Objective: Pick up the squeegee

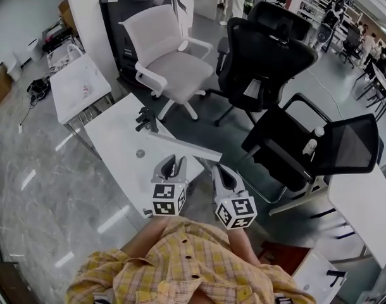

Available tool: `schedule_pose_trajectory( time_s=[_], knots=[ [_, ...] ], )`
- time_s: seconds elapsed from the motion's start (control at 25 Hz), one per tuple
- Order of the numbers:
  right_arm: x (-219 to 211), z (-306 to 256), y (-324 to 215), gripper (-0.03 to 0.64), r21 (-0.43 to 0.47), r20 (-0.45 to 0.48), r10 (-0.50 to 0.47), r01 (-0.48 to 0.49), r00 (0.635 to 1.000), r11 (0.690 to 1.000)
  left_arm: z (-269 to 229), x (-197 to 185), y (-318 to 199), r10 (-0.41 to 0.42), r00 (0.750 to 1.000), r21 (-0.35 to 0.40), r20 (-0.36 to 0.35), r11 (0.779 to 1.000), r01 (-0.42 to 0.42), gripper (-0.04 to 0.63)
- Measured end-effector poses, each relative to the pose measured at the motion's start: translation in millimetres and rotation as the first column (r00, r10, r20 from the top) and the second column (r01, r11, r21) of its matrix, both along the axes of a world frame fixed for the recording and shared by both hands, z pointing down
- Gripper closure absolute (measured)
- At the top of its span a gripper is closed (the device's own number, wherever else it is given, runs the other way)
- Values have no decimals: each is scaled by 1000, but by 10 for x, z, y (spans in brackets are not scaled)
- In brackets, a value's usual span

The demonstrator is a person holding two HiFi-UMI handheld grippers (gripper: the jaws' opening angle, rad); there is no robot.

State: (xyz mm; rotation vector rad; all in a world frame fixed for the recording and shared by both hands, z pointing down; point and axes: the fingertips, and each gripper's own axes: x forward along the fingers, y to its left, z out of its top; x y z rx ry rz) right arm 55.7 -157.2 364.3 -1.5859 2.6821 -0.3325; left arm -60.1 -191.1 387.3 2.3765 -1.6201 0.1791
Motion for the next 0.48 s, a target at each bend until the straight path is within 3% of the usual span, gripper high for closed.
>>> schedule_pose_trajectory(
  time_s=[0.48],
  knots=[
    [37,-37,-19,620,19,12,25,-25,1000,1000,-72,-9,39,16,1000,43,-20,999,-15,509]
  ],
)
